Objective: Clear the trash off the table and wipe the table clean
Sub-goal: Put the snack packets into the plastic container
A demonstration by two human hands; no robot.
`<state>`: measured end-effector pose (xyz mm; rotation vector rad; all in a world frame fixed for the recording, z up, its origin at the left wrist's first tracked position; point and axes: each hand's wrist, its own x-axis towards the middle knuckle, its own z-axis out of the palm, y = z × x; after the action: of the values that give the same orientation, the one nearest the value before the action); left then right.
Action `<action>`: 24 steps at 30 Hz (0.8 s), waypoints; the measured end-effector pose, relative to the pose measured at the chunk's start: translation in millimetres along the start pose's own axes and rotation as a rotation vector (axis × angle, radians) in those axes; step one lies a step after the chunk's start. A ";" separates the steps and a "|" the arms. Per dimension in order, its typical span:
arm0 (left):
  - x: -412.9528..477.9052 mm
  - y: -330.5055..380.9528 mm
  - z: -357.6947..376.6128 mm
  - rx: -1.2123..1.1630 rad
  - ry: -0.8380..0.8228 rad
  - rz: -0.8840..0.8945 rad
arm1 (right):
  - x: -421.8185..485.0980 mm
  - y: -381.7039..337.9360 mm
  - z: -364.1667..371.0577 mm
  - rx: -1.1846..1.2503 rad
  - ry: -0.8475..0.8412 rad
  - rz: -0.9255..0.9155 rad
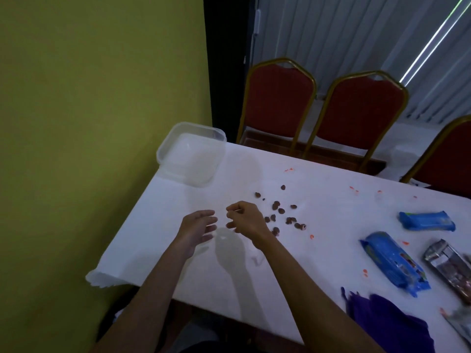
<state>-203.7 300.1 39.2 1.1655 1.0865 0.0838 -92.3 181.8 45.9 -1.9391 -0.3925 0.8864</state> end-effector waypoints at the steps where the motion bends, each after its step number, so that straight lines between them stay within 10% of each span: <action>1: 9.3 7.6 -1.2 0.003 -0.001 -0.001 | 10.1 -3.1 0.7 -0.002 0.001 0.008; 24: 179.7 100.1 -18.8 -0.041 0.445 -0.089 | 187.5 -60.5 21.2 -0.109 -0.035 0.173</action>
<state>-77.6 459.3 1.1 1.0860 1.5192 0.3059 26.5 336.9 12.2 -2.0843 -0.3022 1.0299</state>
